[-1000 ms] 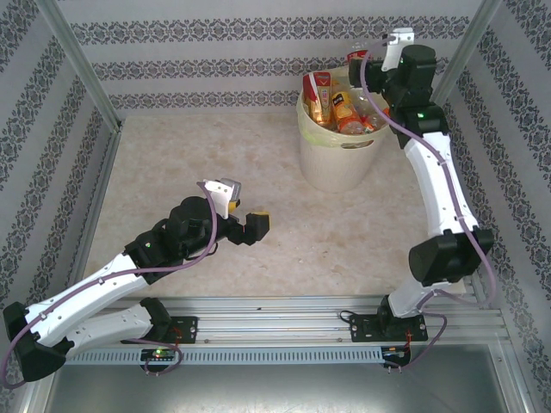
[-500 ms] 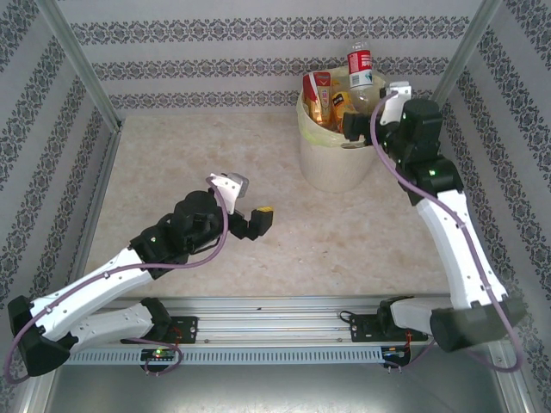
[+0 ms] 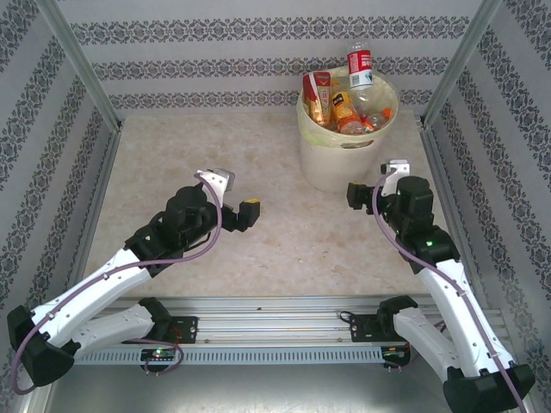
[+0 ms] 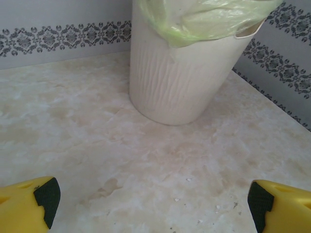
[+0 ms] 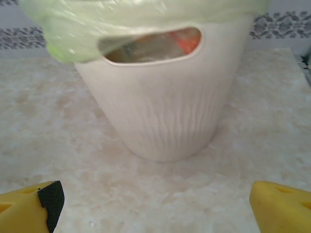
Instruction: Put the plastic bottles in the bin
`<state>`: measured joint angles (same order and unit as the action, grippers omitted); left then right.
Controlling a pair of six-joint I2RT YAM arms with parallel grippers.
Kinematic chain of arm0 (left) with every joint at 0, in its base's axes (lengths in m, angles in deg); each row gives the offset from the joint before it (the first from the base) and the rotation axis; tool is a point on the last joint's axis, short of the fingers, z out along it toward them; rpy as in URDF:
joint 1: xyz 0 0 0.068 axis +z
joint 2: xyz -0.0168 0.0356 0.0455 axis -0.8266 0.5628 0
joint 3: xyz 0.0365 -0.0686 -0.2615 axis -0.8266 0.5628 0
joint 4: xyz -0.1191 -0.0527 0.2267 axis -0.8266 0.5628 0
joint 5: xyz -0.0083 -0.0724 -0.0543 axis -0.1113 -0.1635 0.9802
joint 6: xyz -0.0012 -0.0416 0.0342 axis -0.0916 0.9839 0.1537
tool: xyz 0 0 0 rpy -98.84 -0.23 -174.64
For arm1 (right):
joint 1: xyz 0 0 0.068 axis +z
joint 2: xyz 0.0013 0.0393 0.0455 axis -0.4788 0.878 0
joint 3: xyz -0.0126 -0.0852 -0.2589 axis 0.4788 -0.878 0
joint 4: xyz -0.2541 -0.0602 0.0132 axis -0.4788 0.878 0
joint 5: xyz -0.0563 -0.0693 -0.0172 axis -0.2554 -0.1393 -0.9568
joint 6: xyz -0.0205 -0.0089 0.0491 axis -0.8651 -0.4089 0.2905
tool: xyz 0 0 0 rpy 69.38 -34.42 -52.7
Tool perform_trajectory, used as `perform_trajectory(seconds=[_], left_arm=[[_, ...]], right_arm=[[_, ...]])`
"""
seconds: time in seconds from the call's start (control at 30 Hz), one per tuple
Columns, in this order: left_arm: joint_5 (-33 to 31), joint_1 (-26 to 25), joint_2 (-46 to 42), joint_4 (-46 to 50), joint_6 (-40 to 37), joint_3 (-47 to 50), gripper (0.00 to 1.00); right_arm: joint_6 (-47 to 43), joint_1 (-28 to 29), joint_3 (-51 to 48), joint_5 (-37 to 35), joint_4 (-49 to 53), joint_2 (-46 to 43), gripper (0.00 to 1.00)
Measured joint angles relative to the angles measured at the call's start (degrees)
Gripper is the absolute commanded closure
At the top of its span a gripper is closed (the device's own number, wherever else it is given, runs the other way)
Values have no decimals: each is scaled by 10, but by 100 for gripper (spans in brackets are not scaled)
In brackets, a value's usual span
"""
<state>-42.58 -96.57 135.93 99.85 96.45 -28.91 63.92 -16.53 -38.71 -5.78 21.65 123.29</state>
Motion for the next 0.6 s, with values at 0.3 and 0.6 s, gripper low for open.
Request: perform_trajectory(seconds=[0.3, 0.6], left_arm=[[-53, 40, -46, 0, 0, 58, 0], [-101, 156, -89, 6, 10, 120, 0]], right_arm=[[6, -26, -152, -58, -111, -3, 2], [-1, -50, -202, -104, -222, 81, 2]])
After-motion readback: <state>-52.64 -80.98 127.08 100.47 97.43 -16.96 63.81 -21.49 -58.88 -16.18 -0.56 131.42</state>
